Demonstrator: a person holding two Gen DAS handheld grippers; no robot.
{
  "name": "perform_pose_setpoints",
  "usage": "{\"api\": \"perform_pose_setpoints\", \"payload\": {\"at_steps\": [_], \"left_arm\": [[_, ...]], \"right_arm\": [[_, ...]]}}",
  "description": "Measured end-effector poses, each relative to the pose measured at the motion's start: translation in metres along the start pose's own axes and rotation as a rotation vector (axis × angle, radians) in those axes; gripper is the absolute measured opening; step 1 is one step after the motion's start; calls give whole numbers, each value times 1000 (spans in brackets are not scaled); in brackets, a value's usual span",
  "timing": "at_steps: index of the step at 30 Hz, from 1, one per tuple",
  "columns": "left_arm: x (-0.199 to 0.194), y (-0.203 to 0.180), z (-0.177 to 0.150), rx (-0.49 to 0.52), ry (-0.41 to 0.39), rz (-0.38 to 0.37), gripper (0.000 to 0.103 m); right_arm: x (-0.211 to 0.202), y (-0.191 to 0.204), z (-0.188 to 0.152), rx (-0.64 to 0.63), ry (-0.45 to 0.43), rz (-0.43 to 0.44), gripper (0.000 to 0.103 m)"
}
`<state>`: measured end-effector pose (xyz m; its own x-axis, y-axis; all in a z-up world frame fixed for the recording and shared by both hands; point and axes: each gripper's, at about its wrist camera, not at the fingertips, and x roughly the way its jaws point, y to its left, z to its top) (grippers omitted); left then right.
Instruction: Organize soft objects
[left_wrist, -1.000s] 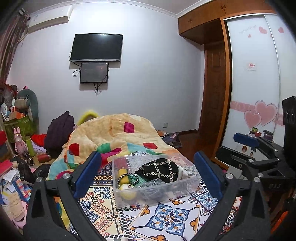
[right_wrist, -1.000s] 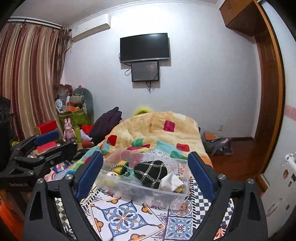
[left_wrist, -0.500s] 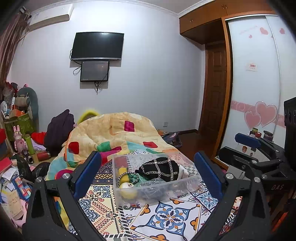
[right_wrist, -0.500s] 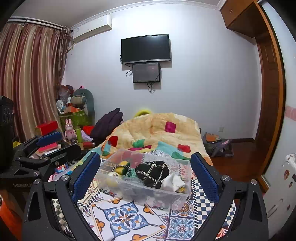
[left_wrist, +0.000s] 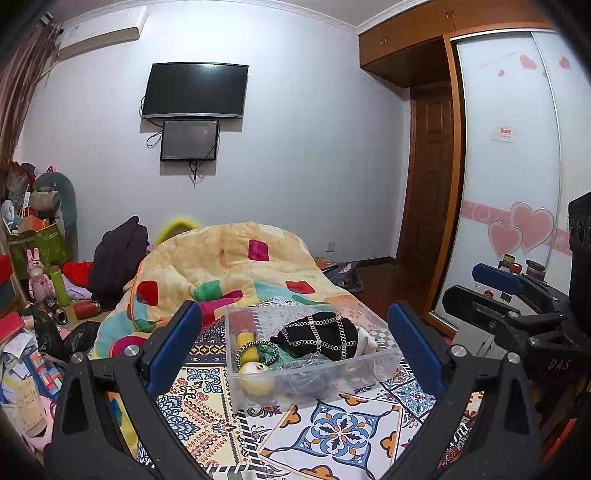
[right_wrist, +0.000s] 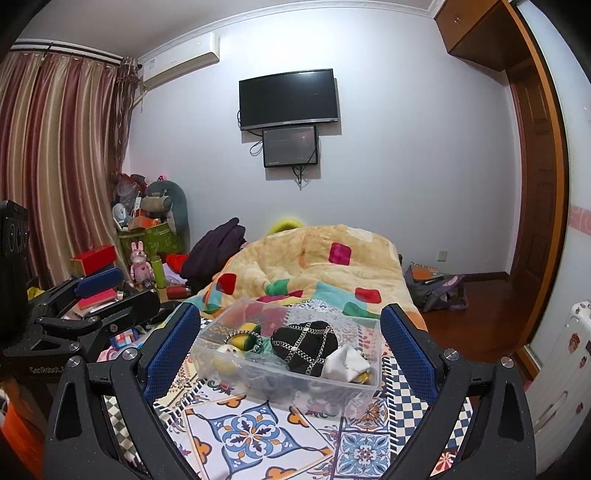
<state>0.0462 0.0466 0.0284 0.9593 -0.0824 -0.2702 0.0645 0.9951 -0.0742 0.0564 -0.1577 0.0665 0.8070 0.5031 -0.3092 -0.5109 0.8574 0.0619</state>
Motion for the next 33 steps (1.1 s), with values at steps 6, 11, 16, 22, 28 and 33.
{"api": "perform_pose_setpoints", "payload": {"at_steps": [6,11,16,22,28,33], "left_arm": [[0,0,0,0,0,-1,102],[-1,0,0,-1,-4,-2,102],[-2,0,-1,0,-2,-5,102],[-2,0,0,1,0,-9,102],[-3,1,0,1,-1,-16,102],[-4,1,-1,10,5,-21,102]], "right_arm": [[-2,-2,1,10,0,1,98],[-2,-1,1,8,1,3,98],[-3,0,2,5,1,7,98],[-4,0,3,15,-4,9,98],[-5,0,3,16,-4,6,98],[-5,0,2,19,-4,5,98]]}}
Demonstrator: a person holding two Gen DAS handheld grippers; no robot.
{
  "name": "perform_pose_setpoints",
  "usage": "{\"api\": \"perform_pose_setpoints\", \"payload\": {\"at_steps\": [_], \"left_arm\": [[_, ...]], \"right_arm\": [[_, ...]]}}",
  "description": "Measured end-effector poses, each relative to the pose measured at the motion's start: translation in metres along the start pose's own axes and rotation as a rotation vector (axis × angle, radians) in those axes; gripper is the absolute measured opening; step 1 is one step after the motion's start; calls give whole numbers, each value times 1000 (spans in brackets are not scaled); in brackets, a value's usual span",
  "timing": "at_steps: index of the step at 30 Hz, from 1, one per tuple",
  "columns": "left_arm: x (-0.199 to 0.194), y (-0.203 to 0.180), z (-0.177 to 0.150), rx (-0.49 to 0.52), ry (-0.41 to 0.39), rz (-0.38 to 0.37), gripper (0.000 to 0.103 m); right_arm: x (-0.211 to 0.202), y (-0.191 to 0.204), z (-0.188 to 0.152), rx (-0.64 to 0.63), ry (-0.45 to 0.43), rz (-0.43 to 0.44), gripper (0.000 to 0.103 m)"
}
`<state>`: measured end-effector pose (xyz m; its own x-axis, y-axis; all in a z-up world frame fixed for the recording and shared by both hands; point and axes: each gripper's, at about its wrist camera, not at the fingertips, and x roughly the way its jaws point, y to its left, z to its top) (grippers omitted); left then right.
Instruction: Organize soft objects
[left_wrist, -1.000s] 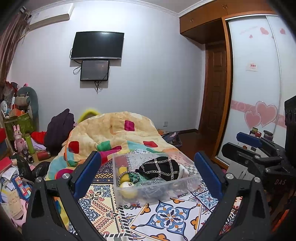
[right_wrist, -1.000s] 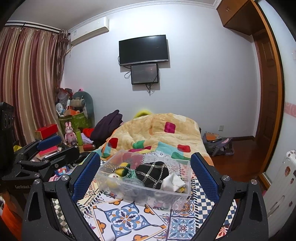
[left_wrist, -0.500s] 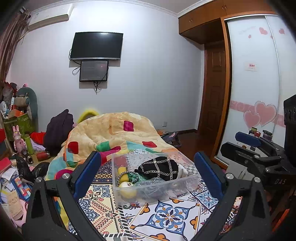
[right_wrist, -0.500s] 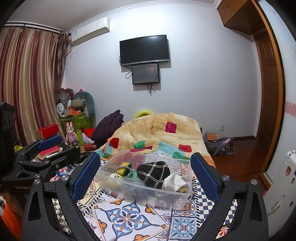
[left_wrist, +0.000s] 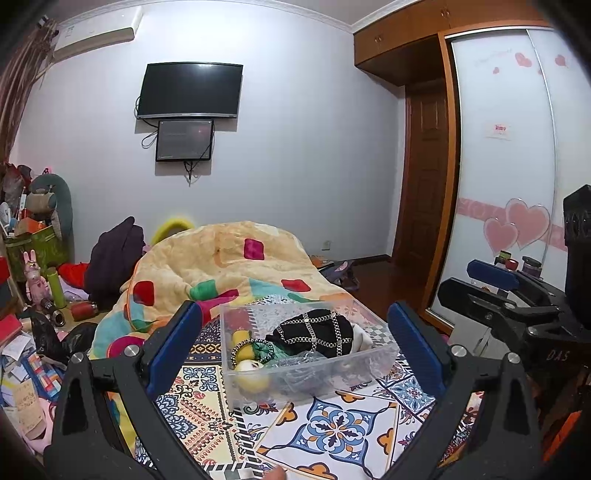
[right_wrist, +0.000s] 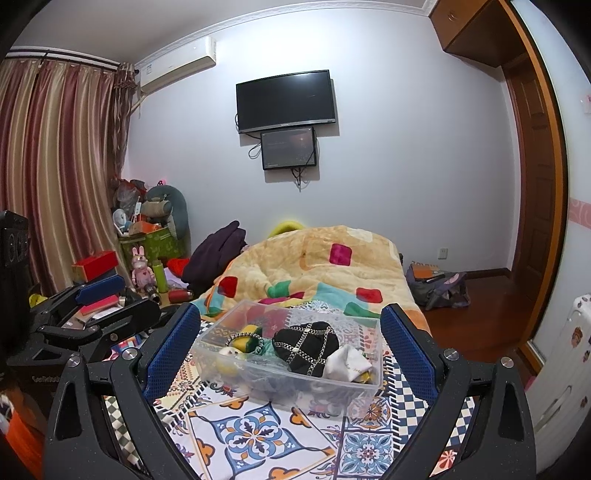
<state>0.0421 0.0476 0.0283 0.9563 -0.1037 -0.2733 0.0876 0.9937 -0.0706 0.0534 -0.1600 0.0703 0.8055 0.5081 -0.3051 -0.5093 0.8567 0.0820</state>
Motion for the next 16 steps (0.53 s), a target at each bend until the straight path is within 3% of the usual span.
{"api": "perform_pose_setpoints", "payload": {"at_steps": [16], "left_arm": [[1,2,0,-9,3,2,102]], "right_arm": [[2,1,-2,-6,11,1,98]]}}
